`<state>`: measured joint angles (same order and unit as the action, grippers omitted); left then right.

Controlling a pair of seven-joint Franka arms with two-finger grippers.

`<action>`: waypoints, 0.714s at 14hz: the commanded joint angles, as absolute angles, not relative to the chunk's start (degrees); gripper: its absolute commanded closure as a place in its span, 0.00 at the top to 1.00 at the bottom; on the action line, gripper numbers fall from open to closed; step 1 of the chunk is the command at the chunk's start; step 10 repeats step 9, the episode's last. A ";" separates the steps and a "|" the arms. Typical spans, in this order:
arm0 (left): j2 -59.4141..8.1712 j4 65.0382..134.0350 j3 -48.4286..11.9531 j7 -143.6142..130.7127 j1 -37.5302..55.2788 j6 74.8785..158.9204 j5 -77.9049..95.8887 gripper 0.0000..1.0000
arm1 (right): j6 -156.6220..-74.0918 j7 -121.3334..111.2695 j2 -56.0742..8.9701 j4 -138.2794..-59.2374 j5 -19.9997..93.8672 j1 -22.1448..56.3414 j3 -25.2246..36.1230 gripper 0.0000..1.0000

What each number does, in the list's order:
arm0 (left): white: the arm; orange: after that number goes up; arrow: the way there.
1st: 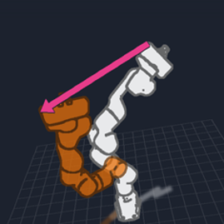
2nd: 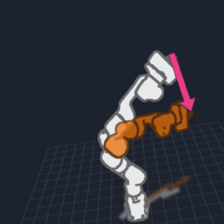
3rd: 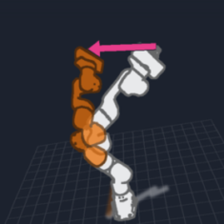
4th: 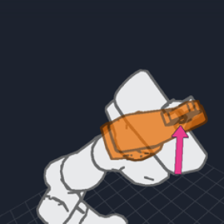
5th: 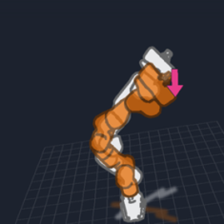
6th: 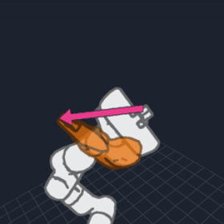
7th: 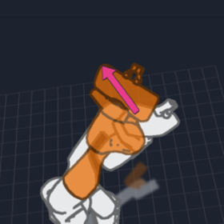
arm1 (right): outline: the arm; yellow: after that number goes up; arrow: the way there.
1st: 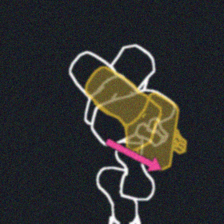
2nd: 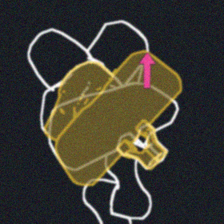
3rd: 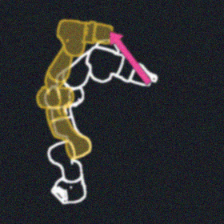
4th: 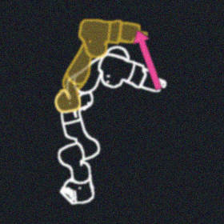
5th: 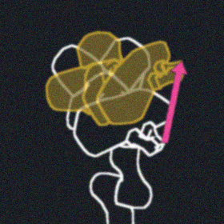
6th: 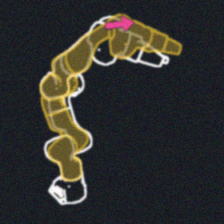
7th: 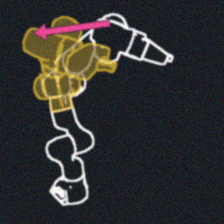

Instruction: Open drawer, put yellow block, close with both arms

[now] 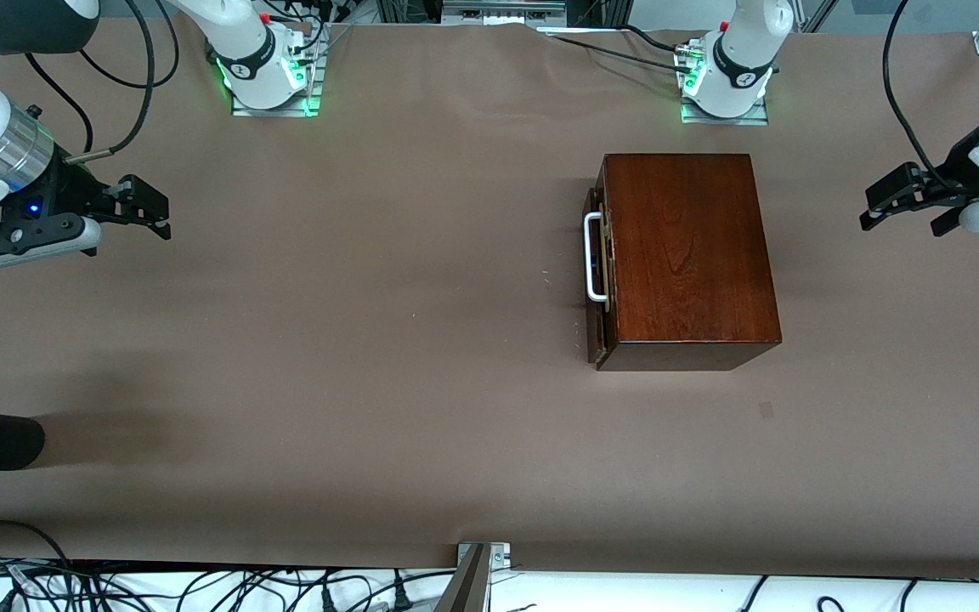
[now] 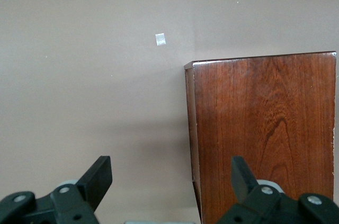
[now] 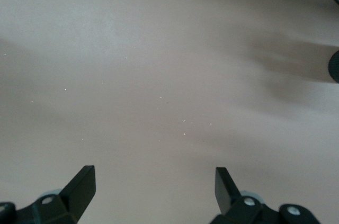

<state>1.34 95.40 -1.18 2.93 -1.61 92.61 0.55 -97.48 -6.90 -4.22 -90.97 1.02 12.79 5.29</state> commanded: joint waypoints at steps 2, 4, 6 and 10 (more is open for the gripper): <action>1.41 95.19 -0.97 2.37 -1.14 91.41 0.97 1.00 | -96.86 -6.24 -4.75 -89.91 1.05 12.83 5.27 1.00; 1.32 95.27 -0.97 2.37 -1.06 91.58 0.88 1.00 | -96.86 -6.15 -4.75 -89.91 1.05 12.83 5.27 1.00; 1.49 95.54 -0.97 2.29 -0.27 91.41 0.79 1.00 | -96.94 -6.15 -4.66 -89.91 1.05 12.83 5.27 1.00; 1.58 95.62 -0.88 2.29 -0.18 91.32 0.79 1.00 | -97.03 -6.15 -4.66 -89.91 1.05 12.83 5.27 1.00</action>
